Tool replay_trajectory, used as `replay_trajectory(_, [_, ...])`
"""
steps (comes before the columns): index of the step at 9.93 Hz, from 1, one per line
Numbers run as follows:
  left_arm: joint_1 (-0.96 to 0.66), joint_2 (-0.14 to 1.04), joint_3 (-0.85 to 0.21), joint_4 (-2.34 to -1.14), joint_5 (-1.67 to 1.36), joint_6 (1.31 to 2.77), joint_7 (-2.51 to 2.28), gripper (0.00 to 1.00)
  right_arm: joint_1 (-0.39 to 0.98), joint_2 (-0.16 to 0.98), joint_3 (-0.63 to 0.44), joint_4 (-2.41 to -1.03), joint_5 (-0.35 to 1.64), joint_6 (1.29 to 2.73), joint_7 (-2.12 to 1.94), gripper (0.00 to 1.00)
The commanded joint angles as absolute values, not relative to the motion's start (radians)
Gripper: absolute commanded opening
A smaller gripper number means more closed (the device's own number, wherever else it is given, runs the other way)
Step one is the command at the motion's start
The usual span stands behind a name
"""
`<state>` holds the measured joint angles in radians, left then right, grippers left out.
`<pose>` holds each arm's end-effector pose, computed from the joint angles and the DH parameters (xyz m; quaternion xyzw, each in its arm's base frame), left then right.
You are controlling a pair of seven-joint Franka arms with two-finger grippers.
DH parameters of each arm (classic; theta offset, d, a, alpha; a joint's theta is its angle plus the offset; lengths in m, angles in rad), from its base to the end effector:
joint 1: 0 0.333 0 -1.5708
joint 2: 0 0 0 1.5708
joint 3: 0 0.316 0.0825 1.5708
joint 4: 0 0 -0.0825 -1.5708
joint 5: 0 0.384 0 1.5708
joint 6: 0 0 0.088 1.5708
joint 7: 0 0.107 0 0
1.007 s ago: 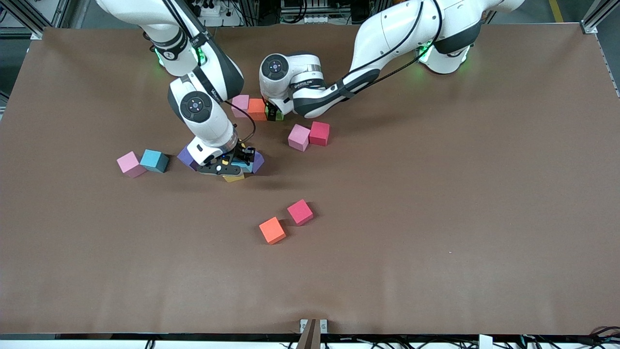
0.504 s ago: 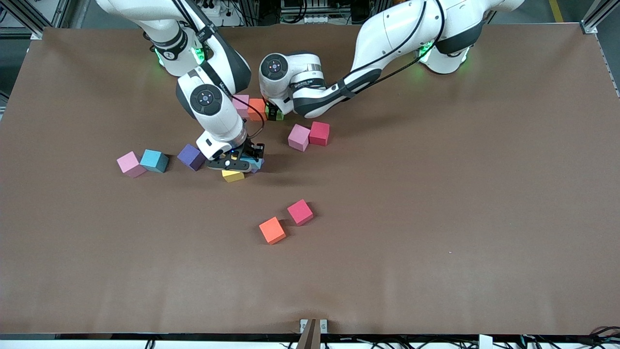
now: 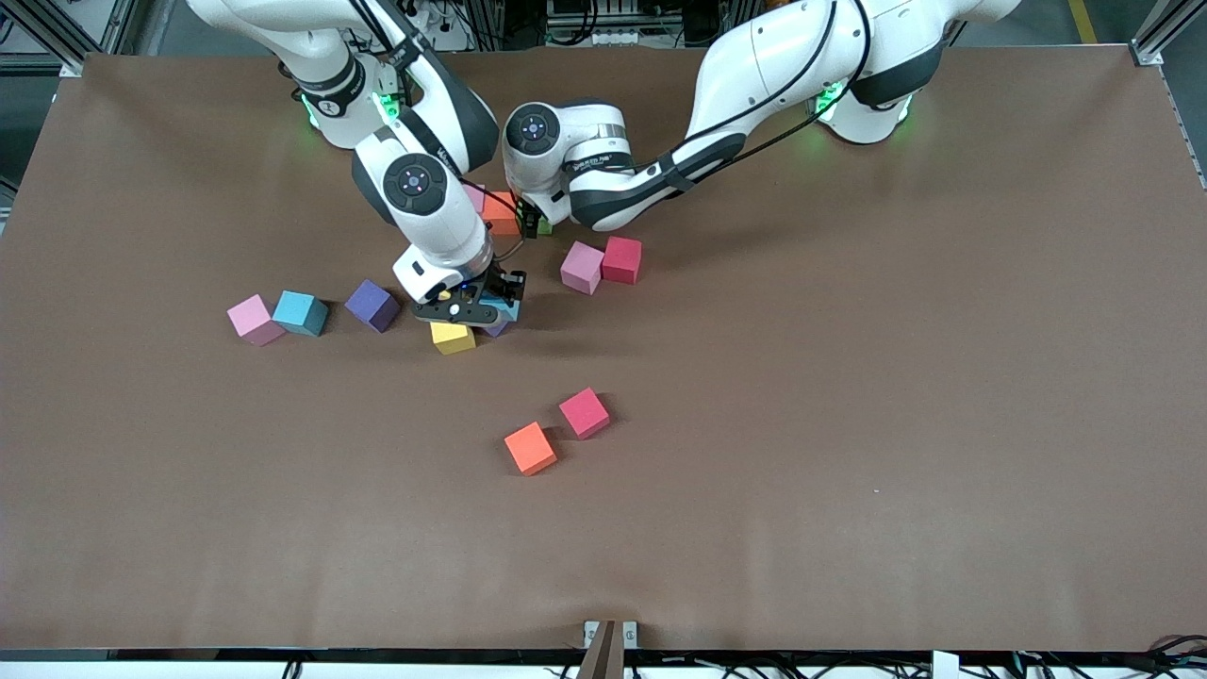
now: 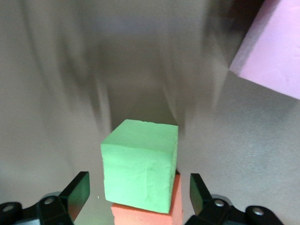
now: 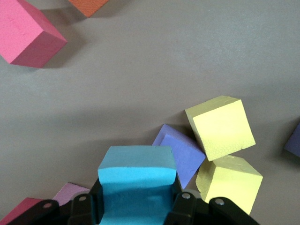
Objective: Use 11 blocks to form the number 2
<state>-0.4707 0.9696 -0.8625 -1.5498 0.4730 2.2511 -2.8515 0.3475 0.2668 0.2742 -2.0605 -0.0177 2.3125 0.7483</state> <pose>0.2814 -0.6460 0.2203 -0.7275 -0.6680 0.1527 0.0353 0.4783 0.3376 0.3098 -0.9977 0.0618 0.0203 0.0212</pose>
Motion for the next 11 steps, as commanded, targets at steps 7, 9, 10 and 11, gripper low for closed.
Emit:
replay_trajectory(7, [-0.416,0.896,-0.957,-1.562,0.566,2.181,-3.200,0.94,0.279,0.252,0.236,-2.071,-0.035,2.278,0.675,0.00])
replay_trajectory(9, [-0.373,0.887,-1.020,-1.566,0.595,2.155,-3.200,0.94,0.281,0.253,0.233,-2.071,-0.035,2.278,0.675,0.00])
replay_trajectory(10, [-0.339,0.887,-1.067,-1.568,0.607,2.120,-3.200,0.94,0.281,0.252,0.233,-2.071,-0.035,2.278,0.675,0.00])
replay_trajectory(11, [-0.290,0.887,-1.121,-1.577,0.627,2.099,-3.200,0.94,0.279,0.253,0.233,-2.071,-0.035,2.278,0.675,0.00])
